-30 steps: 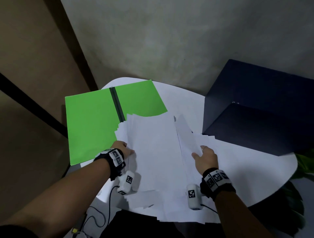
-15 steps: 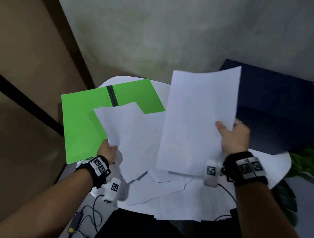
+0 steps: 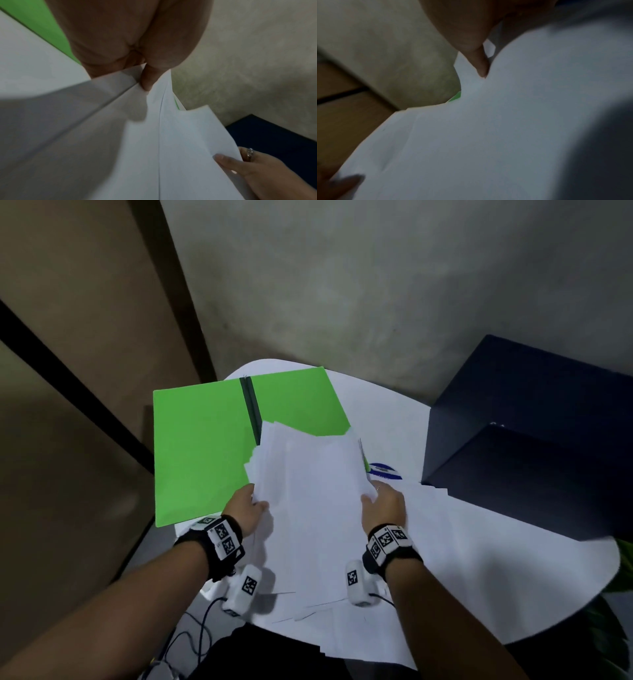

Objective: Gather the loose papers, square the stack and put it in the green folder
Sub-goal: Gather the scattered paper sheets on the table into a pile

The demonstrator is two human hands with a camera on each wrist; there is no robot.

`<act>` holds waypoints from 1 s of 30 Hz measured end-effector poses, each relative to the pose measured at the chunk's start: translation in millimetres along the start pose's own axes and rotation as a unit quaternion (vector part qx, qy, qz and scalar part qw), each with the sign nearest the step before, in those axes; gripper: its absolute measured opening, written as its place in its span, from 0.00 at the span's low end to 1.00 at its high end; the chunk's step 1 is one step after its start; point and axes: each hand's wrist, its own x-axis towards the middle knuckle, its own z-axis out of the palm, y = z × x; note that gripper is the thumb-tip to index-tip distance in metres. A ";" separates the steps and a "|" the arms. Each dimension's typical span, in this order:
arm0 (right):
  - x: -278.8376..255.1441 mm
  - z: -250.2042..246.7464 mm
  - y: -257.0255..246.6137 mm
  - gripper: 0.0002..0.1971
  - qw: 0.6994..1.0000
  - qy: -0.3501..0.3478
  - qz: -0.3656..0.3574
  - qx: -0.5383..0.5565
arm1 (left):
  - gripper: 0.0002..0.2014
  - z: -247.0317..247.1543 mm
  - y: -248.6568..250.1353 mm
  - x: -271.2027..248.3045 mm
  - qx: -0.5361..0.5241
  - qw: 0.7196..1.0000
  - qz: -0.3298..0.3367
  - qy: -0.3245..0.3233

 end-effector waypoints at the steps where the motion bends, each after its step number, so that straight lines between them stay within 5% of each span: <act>1: 1.4 0.4 -4.2 0.18 1.000 -0.003 -0.009 -0.007 | 0.19 0.5 1.8 -1.3 -0.007 1.000 -0.020 -0.007; 3: 5.0 3.0 -6.7 0.24 0.999 -0.043 0.012 -0.015 | 0.26 6.3 7.3 -5.2 -0.068 0.995 -0.055 -0.041; 6: 3.6 5.7 -9.0 0.30 0.991 -0.117 0.069 -0.005 | 0.24 23.4 21.9 -11.8 -0.259 0.960 -0.078 -0.074; 9: -4.1 3.2 -9.9 0.25 0.995 -0.077 0.048 -0.046 | 0.31 35.6 36.9 -14.2 -0.355 0.923 -0.117 -0.096; 12: -9.1 -4.1 -11.2 0.22 0.997 -0.067 0.037 0.012 | 0.25 38.4 42.4 -16.2 -0.381 0.912 -0.091 -0.118; 14: -10.8 -12.0 -12.5 0.25 0.989 -0.078 0.058 0.108 | 0.16 32.3 43.9 -19.3 -0.365 0.925 -0.059 -0.087; 16: -11.3 -18.6 -15.7 0.28 0.985 -0.072 0.069 0.140 | 0.12 22.4 39.3 -17.0 -0.262 0.964 -0.052 0.009; 19: -9.4 -13.2 -13.5 0.27 0.987 -0.090 0.078 0.107 | 0.22 16.0 23.8 -11.4 -0.052 0.990 -0.120 0.058; 22: -9.0 -21.8 10.3 0.29 0.991 -0.054 0.121 -0.028 | 0.28 29.6 21.5 -20.0 0.094 0.974 -0.196 0.067; 26: -15.4 -58.1 71.4 0.40 0.949 -0.011 0.250 -0.194 | 0.39 40.6 22.5 -14.2 -0.018 0.981 -0.178 0.079; 30: -21.4 -56.4 92.0 0.49 0.957 -0.040 0.234 -0.164 | 0.35 37.9 23.1 1.5 -0.057 0.974 -0.220 0.022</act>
